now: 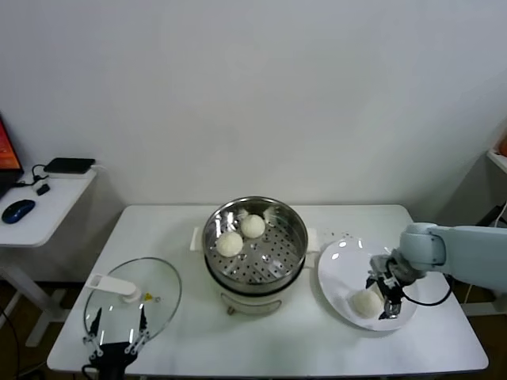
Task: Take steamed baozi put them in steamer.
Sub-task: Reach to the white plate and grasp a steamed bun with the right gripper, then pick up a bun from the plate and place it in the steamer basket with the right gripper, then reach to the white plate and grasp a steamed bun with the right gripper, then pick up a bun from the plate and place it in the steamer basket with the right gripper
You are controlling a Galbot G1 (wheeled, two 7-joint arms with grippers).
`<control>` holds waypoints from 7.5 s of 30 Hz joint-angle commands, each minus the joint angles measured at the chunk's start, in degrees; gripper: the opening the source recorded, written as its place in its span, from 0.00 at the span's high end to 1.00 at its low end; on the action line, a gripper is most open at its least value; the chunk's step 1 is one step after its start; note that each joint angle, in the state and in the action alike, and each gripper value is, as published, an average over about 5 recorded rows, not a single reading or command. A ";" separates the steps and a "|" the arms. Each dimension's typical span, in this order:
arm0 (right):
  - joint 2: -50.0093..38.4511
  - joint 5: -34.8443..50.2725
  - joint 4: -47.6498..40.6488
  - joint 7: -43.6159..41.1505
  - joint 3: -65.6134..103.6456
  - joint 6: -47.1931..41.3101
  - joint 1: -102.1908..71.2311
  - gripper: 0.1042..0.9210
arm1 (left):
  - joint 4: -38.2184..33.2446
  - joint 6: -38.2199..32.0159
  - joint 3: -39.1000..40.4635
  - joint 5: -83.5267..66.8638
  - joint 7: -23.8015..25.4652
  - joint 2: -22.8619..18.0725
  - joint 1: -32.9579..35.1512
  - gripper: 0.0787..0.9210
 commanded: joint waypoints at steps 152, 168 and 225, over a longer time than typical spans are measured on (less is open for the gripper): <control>-1.22 -4.18 -8.44 -2.97 -2.54 7.65 2.35 0.12 | 0.80 -0.53 0.13 2.08 0.04 0.08 1.01 0.12; -0.45 -7.00 -11.62 -1.93 2.77 7.77 -5.21 0.12 | 1.08 -0.62 0.01 2.13 -0.03 0.01 0.91 0.12; 31.15 29.64 -1.26 -2.59 2.97 -6.43 25.84 0.43 | -0.99 -0.69 0.27 1.25 0.59 1.12 0.12 0.12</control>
